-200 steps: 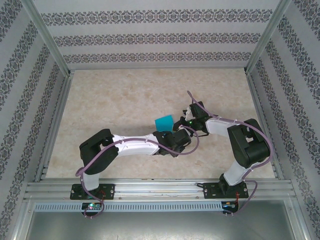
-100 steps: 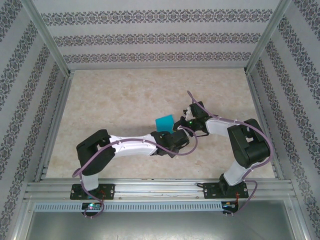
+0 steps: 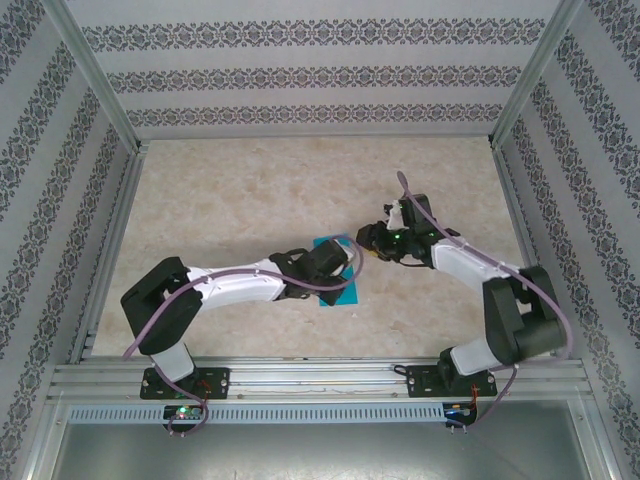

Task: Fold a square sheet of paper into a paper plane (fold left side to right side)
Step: Fold the triangle a second time at the center of the table.

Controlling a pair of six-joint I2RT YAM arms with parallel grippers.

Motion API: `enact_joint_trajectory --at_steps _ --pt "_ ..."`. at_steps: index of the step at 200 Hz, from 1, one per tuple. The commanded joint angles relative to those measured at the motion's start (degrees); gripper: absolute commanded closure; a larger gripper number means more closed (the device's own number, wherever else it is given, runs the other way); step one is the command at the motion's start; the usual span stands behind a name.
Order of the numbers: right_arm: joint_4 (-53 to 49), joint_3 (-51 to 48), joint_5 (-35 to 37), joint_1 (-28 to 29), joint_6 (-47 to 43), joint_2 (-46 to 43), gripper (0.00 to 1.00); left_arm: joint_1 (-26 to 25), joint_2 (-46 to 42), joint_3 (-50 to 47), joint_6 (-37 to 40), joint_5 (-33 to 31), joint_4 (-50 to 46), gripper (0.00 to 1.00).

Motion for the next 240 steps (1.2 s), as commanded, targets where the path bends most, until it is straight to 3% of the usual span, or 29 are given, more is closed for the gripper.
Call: enact_joint_trajectory --at_steps 1,30,106,240 --pt "-2.9 -4.8 0.5 0.2 -2.4 -3.0 0.78 3.5 -1.3 -3.8 -8.0 10.7 9.5 1.00" --pt "-0.6 -9.8 0.0 3.8 -0.7 -4.7 1.00 6.3 -0.7 -6.5 -12.4 15.0 14.1 1.00" --pt "4.7 -13.0 4.1 12.3 3.0 0.5 1.00 7.4 -0.5 -5.9 -12.0 14.4 10.2 1.00" --pt "-1.5 -11.3 7.2 13.2 -0.7 7.4 1.00 12.3 0.8 -4.9 -5.0 17.5 5.2 1.00"
